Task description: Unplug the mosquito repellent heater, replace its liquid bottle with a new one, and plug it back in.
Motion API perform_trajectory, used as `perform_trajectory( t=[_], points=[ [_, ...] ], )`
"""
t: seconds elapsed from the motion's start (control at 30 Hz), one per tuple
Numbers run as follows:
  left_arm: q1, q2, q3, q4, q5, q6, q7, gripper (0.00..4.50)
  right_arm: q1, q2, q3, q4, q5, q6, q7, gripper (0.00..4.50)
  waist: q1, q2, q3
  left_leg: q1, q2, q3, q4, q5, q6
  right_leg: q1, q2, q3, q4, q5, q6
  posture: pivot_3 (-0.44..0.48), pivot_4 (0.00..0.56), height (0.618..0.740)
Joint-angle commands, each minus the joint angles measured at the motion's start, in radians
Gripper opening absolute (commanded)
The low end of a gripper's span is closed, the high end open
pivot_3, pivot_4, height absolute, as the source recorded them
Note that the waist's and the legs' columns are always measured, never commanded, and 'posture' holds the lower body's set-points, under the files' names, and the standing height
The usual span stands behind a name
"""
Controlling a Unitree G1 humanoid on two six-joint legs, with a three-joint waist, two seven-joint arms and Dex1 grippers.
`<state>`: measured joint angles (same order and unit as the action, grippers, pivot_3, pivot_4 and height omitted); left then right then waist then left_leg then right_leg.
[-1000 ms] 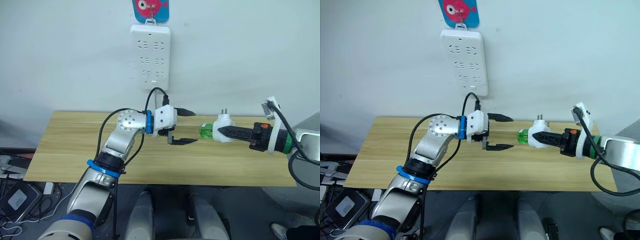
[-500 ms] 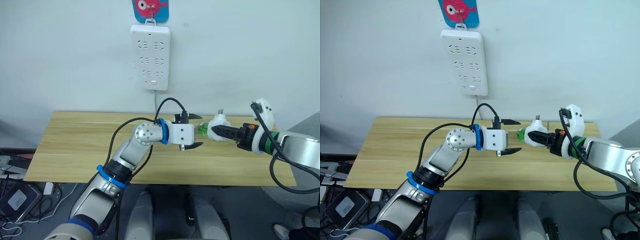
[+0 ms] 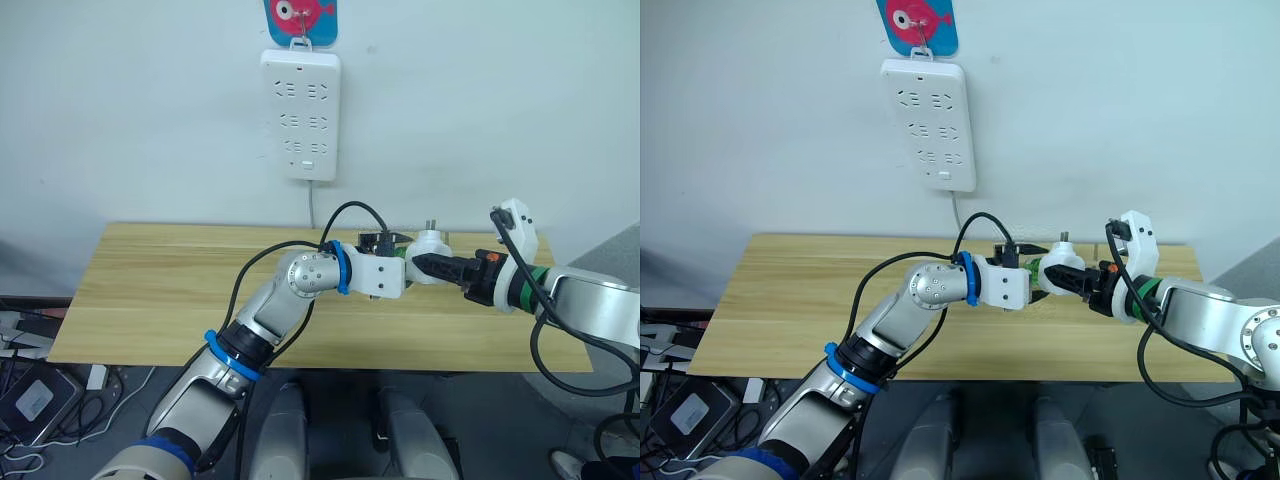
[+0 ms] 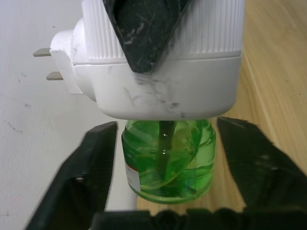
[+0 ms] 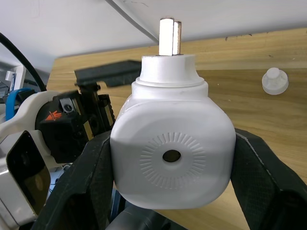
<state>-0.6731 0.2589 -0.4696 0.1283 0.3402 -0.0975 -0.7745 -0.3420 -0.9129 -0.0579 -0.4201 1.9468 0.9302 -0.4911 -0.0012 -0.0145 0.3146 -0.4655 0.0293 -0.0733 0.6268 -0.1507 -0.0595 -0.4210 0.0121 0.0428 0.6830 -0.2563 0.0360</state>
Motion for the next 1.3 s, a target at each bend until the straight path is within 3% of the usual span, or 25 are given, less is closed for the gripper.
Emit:
perform_trajectory(
  t=[0.03,0.3,0.43,0.47,0.63,0.7,0.83,0.97,1.1,1.3],
  points=[
    [-0.010,-0.013,-0.010,-0.025,-0.005,-0.007,0.005,2.34,-0.012,0.006,-0.022,-0.044,0.025,-0.022,0.001,2.96,0.000,0.000,0.000,0.000,0.000,0.000,0.000,0.000,0.000,0.000,0.000,0.000,0.000,0.000,0.000,0.085,0.243,0.740],
    [-0.006,-0.010,-0.012,-0.023,-0.005,-0.008,0.002,2.22,-0.065,0.013,-0.004,-0.051,0.025,-0.011,0.029,2.96,-0.001,0.000,0.000,0.000,0.000,0.000,0.000,0.000,0.000,0.000,0.000,0.000,0.000,0.000,0.000,0.089,0.245,0.740],
    [-0.005,-0.009,-0.008,-0.012,-0.005,-0.013,0.008,2.22,-0.083,0.005,-0.016,-0.060,0.025,-0.017,0.055,4.38,-0.001,0.000,0.000,0.000,0.000,0.000,0.001,0.000,0.000,0.000,0.000,0.000,0.001,0.000,0.000,0.090,0.244,0.740],
    [-0.005,-0.009,-0.007,-0.008,-0.006,-0.014,0.009,2.22,-0.093,-0.006,-0.021,-0.060,0.025,-0.017,0.061,4.50,-0.001,0.000,0.000,0.000,0.000,0.000,0.001,0.000,0.000,0.000,0.000,0.000,0.001,0.000,0.000,0.088,0.243,0.740],
    [0.005,-0.016,0.004,0.011,-0.024,0.000,0.019,2.22,-0.135,-0.047,-0.077,-0.068,-0.110,-0.036,0.137,4.50,0.000,0.001,-0.001,0.000,0.000,0.000,0.001,0.000,0.000,0.000,0.000,0.000,0.001,0.000,0.000,0.086,0.242,0.740],
    [0.022,-0.055,0.044,0.019,-0.089,0.068,0.028,2.22,-0.127,-0.040,-0.111,-0.076,-0.175,-0.067,0.139,4.50,0.000,0.001,-0.003,0.000,0.000,0.000,0.001,0.000,0.000,0.000,0.000,0.000,0.001,0.000,0.000,0.085,0.238,0.740],
    [0.081,-0.203,0.192,0.025,-0.338,0.166,0.059,2.22,-0.045,-0.023,-0.137,-0.199,-0.408,-0.115,0.233,4.50,0.001,0.001,-0.003,0.000,0.000,0.000,0.001,0.000,0.000,0.000,0.000,-0.001,0.000,0.000,0.000,0.070,0.233,0.740],
    [0.113,-0.273,0.297,-0.015,-0.512,0.291,0.055,2.22,0.053,0.056,-0.115,-0.291,-0.572,-0.174,0.269,4.50,0.000,0.002,-0.004,-0.001,0.000,-0.001,0.001,0.000,0.000,0.000,0.000,-0.002,0.001,-0.001,0.002,0.062,0.227,0.740],
    [0.103,-0.267,0.314,-0.024,-0.541,0.286,0.052,2.22,0.097,0.132,-0.080,-0.314,-0.673,-0.189,0.275,4.50,-0.003,0.002,-0.009,0.002,-0.001,0.000,0.003,0.000,0.000,0.000,0.000,0.000,0.005,-0.002,0.004,0.054,0.224,0.740],
    [0.093,-0.255,0.294,-0.026,-0.538,0.272,0.041,2.22,0.056,0.248,-0.029,-0.302,-0.742,-0.185,0.264,4.50,-0.004,0.001,-0.024,0.003,-0.001,0.001,0.003,0.001,0.001,0.001,0.000,0.001,0.006,-0.002,0.004,0.050,0.222,0.740]
  ],
)
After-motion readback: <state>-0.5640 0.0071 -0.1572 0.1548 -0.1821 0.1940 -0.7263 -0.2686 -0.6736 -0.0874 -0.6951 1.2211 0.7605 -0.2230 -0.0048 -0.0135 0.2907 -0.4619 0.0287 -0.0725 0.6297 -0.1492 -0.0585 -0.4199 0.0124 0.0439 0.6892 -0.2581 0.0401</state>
